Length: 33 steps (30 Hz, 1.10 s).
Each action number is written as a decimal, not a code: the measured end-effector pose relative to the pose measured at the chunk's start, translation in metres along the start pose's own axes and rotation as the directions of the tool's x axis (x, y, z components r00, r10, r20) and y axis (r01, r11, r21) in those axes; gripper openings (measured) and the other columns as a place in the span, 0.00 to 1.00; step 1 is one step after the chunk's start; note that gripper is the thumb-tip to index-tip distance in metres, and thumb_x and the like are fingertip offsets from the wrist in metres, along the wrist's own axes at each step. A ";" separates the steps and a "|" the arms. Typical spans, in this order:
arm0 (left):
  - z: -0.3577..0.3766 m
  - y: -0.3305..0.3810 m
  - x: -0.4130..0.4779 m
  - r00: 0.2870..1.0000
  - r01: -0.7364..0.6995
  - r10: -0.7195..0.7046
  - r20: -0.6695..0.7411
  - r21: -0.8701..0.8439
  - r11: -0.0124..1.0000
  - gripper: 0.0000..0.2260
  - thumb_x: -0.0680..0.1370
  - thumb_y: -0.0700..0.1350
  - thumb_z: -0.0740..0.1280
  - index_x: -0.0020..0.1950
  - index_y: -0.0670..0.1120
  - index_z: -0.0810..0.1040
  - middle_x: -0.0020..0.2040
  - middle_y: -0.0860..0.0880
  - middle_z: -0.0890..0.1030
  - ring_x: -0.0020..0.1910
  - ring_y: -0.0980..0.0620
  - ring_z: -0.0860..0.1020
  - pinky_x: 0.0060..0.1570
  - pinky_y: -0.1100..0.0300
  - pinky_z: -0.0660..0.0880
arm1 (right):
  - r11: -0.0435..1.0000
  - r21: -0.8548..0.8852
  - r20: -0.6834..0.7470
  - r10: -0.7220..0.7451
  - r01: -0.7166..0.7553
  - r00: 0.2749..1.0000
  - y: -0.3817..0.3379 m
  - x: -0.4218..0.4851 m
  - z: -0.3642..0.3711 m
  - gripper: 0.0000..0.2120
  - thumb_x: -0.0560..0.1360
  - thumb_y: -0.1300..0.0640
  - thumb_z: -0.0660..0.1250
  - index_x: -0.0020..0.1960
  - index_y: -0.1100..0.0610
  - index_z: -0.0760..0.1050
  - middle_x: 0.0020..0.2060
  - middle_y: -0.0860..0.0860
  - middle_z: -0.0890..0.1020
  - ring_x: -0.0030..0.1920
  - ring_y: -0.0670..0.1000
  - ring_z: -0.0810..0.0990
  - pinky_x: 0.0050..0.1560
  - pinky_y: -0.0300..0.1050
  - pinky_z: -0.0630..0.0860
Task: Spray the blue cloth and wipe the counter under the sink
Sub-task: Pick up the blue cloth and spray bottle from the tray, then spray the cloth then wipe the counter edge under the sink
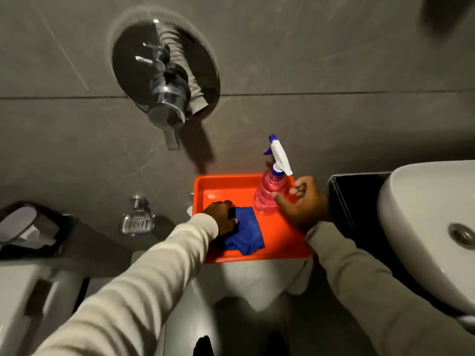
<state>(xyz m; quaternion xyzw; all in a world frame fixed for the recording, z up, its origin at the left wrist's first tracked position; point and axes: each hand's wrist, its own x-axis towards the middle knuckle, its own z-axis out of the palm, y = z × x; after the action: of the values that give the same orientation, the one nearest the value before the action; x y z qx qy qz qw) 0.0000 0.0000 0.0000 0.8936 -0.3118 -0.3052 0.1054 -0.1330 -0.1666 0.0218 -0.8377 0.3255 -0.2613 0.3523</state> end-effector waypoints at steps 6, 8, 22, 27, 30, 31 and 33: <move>0.002 0.009 0.024 0.999 0.017 -0.024 0.030 0.212 0.977 0.21 0.66 0.50 0.68 0.58 0.49 0.75 0.58 0.39 0.77 0.58 0.35 0.75 0.57 0.46 0.74 | 0.975 0.211 0.172 -0.101 0.064 0.980 -0.009 0.063 0.028 0.27 0.62 0.44 0.76 0.56 0.40 0.68 0.48 0.47 0.82 0.46 0.46 0.81 0.49 0.41 0.78; 0.001 0.009 0.027 0.996 0.076 -0.081 0.039 0.121 0.990 0.19 0.65 0.50 0.71 0.54 0.46 0.78 0.55 0.40 0.80 0.55 0.37 0.78 0.51 0.54 0.75 | 0.970 0.190 0.140 -0.181 0.153 0.973 -0.013 0.070 0.038 0.21 0.65 0.47 0.73 0.55 0.40 0.69 0.44 0.45 0.82 0.43 0.47 0.82 0.49 0.44 0.79; -0.034 -0.023 -0.033 0.995 -0.056 -0.051 -0.080 -0.931 0.361 0.13 0.73 0.30 0.65 0.56 0.37 0.73 0.47 0.41 0.78 0.47 0.43 0.75 0.56 0.47 0.72 | 0.851 0.296 0.631 -0.515 0.433 0.581 -0.096 0.077 -0.015 0.34 0.68 0.61 0.70 0.68 0.35 0.67 0.51 0.52 0.84 0.45 0.43 0.80 0.50 0.38 0.77; -0.036 -0.022 -0.054 0.996 -0.094 0.021 -0.092 -0.983 0.155 0.22 0.70 0.25 0.63 0.63 0.33 0.70 0.52 0.39 0.78 0.48 0.42 0.76 0.57 0.47 0.74 | 0.793 -0.087 0.893 -0.207 0.603 0.401 -0.093 0.044 -0.039 0.29 0.73 0.50 0.72 0.71 0.53 0.68 0.68 0.49 0.75 0.65 0.49 0.75 0.67 0.38 0.67; -0.035 -0.018 -0.061 0.992 -0.107 0.085 -0.095 -0.984 0.145 0.26 0.67 0.23 0.64 0.65 0.34 0.69 0.55 0.38 0.77 0.51 0.41 0.77 0.57 0.49 0.74 | 0.728 -0.161 0.909 -0.154 0.667 0.388 -0.086 0.030 -0.044 0.26 0.76 0.49 0.68 0.72 0.51 0.67 0.66 0.50 0.78 0.64 0.52 0.76 0.59 0.31 0.64; -0.034 -0.016 -0.064 0.990 -0.113 0.101 -0.098 -0.982 0.153 0.26 0.67 0.23 0.64 0.65 0.34 0.69 0.55 0.38 0.77 0.51 0.41 0.77 0.58 0.47 0.73 | 0.709 -0.182 0.908 -0.144 0.681 0.393 -0.085 0.027 -0.045 0.26 0.76 0.48 0.68 0.72 0.50 0.67 0.64 0.51 0.79 0.62 0.53 0.77 0.56 0.30 0.63; -0.032 -0.012 -0.067 0.987 -0.121 0.128 -0.099 -0.977 0.176 0.25 0.68 0.23 0.62 0.65 0.34 0.70 0.54 0.39 0.78 0.50 0.42 0.78 0.59 0.47 0.73 | 0.679 -0.228 0.906 -0.114 0.697 0.408 -0.086 0.023 -0.047 0.28 0.76 0.46 0.67 0.73 0.49 0.65 0.66 0.51 0.78 0.64 0.54 0.75 0.63 0.35 0.65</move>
<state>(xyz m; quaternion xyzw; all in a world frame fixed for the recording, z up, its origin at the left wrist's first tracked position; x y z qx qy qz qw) -0.0159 0.0513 0.0534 0.5920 -0.1175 -0.4265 0.6736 -0.1190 -0.1565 0.1209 -0.9716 -0.0519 0.2040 0.1078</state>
